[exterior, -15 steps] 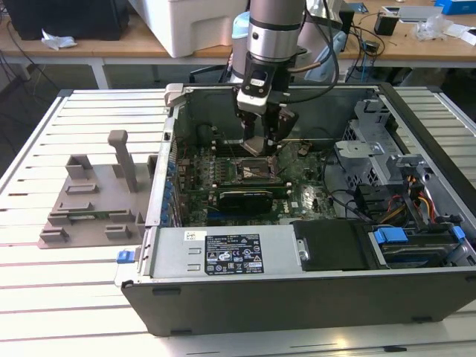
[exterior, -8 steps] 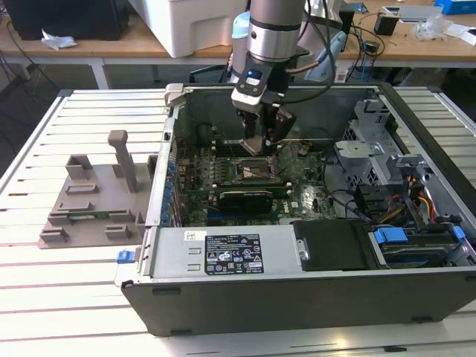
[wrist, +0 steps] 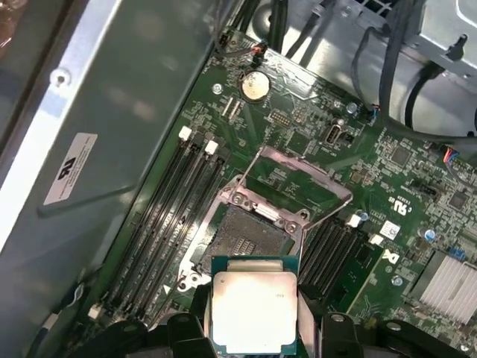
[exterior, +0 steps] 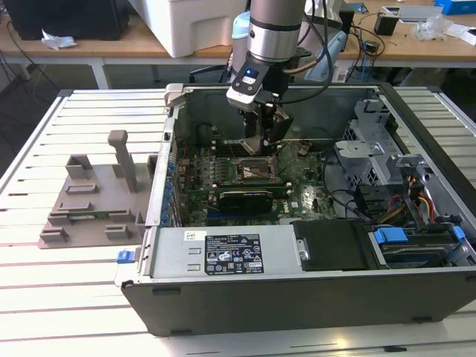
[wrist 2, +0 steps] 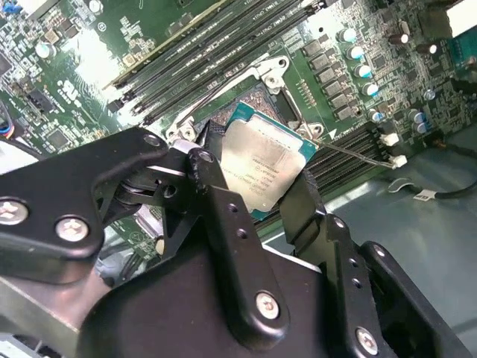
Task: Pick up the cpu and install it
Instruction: 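Place the cpu into insertion slot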
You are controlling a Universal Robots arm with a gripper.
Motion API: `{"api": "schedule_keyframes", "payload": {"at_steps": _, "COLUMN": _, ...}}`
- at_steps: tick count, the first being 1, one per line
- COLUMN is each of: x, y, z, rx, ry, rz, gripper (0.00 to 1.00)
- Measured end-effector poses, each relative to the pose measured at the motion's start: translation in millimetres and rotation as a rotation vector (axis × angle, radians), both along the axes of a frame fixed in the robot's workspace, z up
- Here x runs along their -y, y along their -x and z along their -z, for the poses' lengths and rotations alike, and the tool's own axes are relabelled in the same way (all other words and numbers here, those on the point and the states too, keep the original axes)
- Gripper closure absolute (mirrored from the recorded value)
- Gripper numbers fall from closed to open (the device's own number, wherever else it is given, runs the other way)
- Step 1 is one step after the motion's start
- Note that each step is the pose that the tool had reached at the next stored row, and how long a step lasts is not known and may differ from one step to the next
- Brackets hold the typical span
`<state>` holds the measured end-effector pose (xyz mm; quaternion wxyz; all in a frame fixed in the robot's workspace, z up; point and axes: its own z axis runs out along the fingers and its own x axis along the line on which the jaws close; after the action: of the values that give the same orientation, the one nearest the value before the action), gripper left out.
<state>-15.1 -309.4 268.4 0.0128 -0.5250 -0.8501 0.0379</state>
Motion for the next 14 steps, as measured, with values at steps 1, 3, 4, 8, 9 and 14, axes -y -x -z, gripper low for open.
{"api": "schedule_keyframes", "payload": {"at_steps": 1, "x": 0.0, "y": 0.0, "z": 0.0, "rx": 0.0000, "ry": 0.0001, "rz": 0.007, "gripper": 0.45}}
{"api": "schedule_keyframes", "payload": {"at_steps": 3, "x": 0.0, "y": 0.0, "z": 0.0, "rx": 0.0000, "ry": 0.0003, "rz": 0.029, "gripper": 0.45}}
{"api": "schedule_keyframes", "payload": {"at_steps": 4, "x": 0.0, "y": -0.1, "z": 0.0, "rx": 0.0000, "ry": 0.0004, "rz": 0.038, "gripper": 0.45}}
{"api": "schedule_keyframes", "payload": {"at_steps": 8, "x": 0.0, "y": -0.4, "z": 0.0, "rx": 0.0000, "ry": 0.0005, "rz": 0.092, "gripper": 0.45}}
{"api": "schedule_keyframes", "payload": {"at_steps": 9, "x": 0.0, "y": -0.4, "z": 0.0, "rx": 0.0000, "ry": 0.0004, "rz": 0.113, "gripper": 0.45}}
{"api": "schedule_keyframes", "payload": {"at_steps": 14, "x": 0.0, "y": -0.4, "z": 0.1, "rx": 0.0000, "ry": 0.0005, "rz": 0.203, "gripper": 0.45}}
